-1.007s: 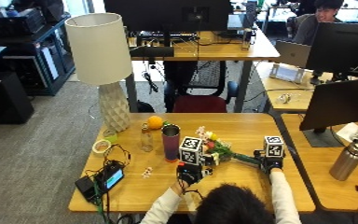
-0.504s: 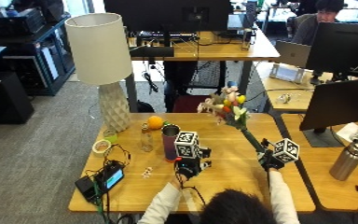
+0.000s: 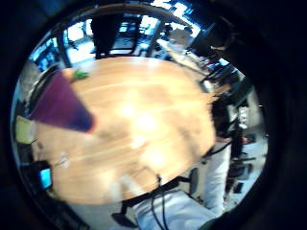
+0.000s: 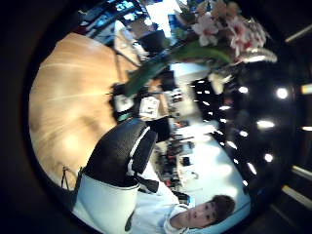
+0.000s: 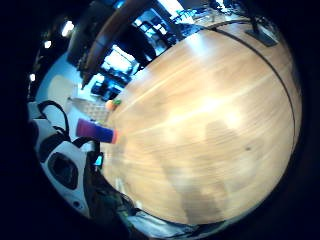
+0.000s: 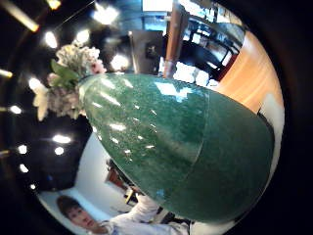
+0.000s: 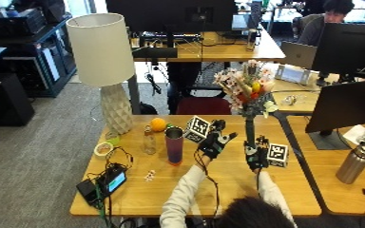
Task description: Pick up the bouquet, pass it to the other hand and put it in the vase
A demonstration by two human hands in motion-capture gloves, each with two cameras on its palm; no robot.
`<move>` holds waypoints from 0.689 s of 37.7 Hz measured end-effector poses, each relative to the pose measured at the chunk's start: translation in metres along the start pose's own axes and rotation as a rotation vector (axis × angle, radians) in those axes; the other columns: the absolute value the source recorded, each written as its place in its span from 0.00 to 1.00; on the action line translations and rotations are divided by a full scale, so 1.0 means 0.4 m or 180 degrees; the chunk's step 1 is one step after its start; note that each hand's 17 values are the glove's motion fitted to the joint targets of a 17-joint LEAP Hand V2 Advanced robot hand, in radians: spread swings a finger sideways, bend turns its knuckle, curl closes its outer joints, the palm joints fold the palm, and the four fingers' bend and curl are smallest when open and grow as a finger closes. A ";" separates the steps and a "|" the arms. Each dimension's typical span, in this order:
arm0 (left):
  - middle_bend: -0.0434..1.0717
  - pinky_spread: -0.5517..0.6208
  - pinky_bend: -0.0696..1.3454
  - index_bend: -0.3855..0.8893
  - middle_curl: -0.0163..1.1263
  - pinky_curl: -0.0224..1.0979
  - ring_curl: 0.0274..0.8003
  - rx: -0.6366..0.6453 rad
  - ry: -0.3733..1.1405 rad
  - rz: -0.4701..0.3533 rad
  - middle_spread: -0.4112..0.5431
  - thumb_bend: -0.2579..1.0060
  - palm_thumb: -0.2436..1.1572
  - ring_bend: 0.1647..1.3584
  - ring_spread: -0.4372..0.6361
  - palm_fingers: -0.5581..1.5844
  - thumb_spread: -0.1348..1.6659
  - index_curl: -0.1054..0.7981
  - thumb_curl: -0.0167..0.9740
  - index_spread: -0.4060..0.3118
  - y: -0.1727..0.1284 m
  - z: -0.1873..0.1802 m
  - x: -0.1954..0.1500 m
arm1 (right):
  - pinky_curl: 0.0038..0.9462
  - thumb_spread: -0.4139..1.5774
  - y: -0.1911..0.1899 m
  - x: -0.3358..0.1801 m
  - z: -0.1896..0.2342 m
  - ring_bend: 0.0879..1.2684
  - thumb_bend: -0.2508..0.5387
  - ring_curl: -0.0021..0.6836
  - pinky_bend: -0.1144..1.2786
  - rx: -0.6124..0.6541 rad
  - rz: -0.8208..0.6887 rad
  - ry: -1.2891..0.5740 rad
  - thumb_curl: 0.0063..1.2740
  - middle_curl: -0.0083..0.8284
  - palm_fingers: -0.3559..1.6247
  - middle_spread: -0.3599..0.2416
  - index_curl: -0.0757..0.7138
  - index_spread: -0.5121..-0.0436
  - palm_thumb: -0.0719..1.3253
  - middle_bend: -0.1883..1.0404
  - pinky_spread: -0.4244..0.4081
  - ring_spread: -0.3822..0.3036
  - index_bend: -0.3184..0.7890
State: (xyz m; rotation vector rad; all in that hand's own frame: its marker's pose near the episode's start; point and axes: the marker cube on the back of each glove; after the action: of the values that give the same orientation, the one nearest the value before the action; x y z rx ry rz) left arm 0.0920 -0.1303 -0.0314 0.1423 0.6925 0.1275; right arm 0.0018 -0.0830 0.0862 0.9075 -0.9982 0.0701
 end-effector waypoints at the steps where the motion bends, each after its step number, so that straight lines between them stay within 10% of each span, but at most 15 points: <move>1: 0.17 0.62 0.21 0.40 0.33 0.31 0.43 -0.0013 0.0193 0.0032 0.45 0.18 0.32 0.23 0.41 0.51 0.68 0.54 0.28 0.49 -0.014 0.012 0.011 | 0.57 0.63 0.011 0.004 0.018 0.79 0.29 0.87 0.65 -0.0031 0.0041 -0.0060 0.40 0.80 0.88 0.33 0.84 0.69 0.79 0.85 0.22 0.27 0.81; 8: 0.17 0.62 0.26 0.35 0.32 0.33 0.45 -0.0006 0.0861 0.0329 0.50 0.18 0.33 0.29 0.43 0.47 0.64 0.48 0.30 0.59 -0.062 0.081 0.074 | 0.58 0.59 0.085 -0.019 0.121 0.80 0.29 0.86 0.65 -0.0294 0.0027 -0.0625 0.44 0.80 0.87 0.33 0.86 0.69 0.80 0.86 0.23 0.27 0.81; 14: 0.19 0.61 0.31 0.35 0.31 0.35 0.46 0.0475 0.1456 0.1098 0.53 0.18 0.34 0.34 0.44 0.44 0.61 0.43 0.31 0.63 -0.086 0.088 0.120 | 0.58 0.57 0.175 -0.112 0.167 0.80 0.29 0.86 0.65 -0.0570 0.0354 -0.0823 0.46 0.80 0.87 0.34 0.87 0.70 0.79 0.86 0.23 0.27 0.81; 19: 0.22 0.44 0.36 0.39 0.30 0.33 0.41 0.0939 0.1621 0.1863 0.40 0.22 0.42 0.37 0.30 0.64 0.61 0.42 0.34 0.51 -0.091 0.062 0.123 | 0.59 0.55 0.241 -0.122 0.207 0.80 0.29 0.86 0.65 -0.0811 0.0125 -0.1338 0.49 0.80 0.87 0.34 0.87 0.70 0.79 0.87 0.23 0.27 0.80; 21: 0.37 0.27 0.40 0.46 0.35 0.33 0.40 0.1028 0.1601 0.1649 0.26 0.29 0.59 0.38 0.17 0.92 0.54 0.45 0.42 0.37 -0.073 0.051 0.120 | 0.59 0.55 0.255 -0.079 0.235 0.80 0.29 0.86 0.65 -0.0829 0.0368 -0.1115 0.49 0.80 0.87 0.34 0.88 0.70 0.79 0.87 0.23 0.27 0.80; 26: 0.56 0.18 0.40 0.58 0.44 0.38 0.50 0.1085 0.1436 0.0936 0.15 0.28 0.67 0.43 0.10 0.97 0.44 0.54 0.50 0.22 -0.032 0.028 0.115 | 0.58 0.53 0.286 -0.074 0.270 0.80 0.28 0.85 0.64 -0.1104 0.0652 -0.0985 0.51 0.80 0.86 0.34 0.88 0.70 0.78 0.87 0.22 0.28 0.79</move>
State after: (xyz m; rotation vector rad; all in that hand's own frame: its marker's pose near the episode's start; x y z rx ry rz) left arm 0.1352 -0.1363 -0.0539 0.5549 1.1394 0.3295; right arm -0.1402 -0.0735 0.1595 0.5036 -1.3417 -0.0721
